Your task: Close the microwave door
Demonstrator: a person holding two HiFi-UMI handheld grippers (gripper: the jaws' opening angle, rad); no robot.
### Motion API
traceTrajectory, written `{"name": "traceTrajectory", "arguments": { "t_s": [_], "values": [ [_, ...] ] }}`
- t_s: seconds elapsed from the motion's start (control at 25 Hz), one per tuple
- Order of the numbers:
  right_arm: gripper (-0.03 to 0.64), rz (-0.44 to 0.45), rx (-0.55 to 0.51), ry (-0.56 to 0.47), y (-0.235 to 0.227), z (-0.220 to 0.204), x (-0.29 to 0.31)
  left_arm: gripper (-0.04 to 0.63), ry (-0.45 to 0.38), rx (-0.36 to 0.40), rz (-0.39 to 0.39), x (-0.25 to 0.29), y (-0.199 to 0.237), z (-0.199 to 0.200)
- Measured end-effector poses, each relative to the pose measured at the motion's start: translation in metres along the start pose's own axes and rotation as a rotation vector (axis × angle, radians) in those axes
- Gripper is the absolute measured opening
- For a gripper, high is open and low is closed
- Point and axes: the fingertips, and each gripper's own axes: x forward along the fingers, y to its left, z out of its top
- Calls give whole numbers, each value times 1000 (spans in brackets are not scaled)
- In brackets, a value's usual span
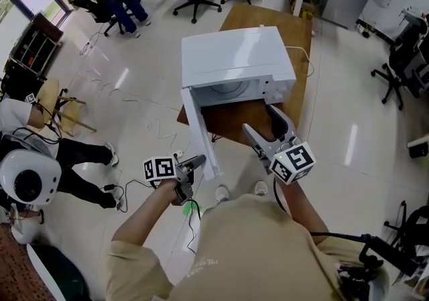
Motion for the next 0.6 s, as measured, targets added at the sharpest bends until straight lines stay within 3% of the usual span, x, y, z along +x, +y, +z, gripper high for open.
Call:
{"name": "traceTrajectory", "arguments": {
  "t_s": [0.44,0.6],
  "values": [
    [337,-37,-41,27,2,10,-14,160,-51,-27,-29,42,-30,0],
    [336,-68,-121,50,-2,12,-20,160,-106,-38,-26,60,-40,3]
  ]
}}
